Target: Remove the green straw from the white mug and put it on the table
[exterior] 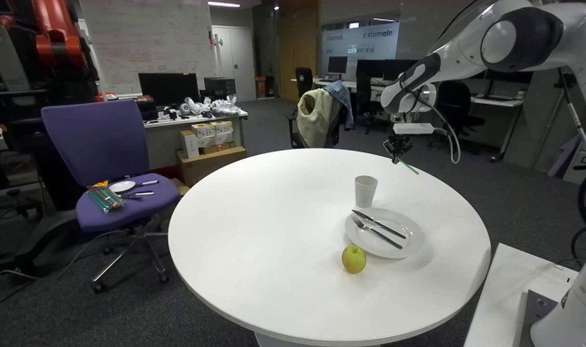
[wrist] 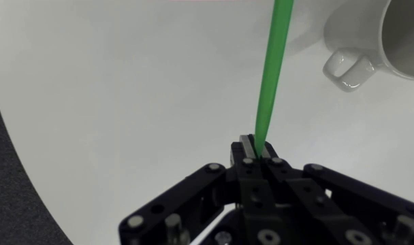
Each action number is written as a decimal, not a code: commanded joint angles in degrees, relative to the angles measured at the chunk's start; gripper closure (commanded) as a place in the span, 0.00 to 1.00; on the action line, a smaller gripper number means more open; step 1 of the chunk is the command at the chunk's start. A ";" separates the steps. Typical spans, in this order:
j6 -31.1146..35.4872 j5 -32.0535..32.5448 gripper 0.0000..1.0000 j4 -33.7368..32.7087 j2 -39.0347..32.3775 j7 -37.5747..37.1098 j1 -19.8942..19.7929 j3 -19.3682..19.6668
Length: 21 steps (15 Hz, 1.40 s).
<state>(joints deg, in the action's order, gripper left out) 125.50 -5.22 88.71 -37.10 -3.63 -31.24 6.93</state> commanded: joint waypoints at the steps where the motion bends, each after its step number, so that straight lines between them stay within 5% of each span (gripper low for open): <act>1: -5.11 -0.80 1.00 -4.41 -1.21 3.42 1.74 2.83; 13: -3.53 -1.13 1.00 -3.42 -1.49 3.39 2.99 3.85; 21: -4.22 0.67 1.00 -12.38 -10.53 4.11 3.11 4.27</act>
<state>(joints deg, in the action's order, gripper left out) 122.40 -5.12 82.21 -43.69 -0.91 -28.95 9.63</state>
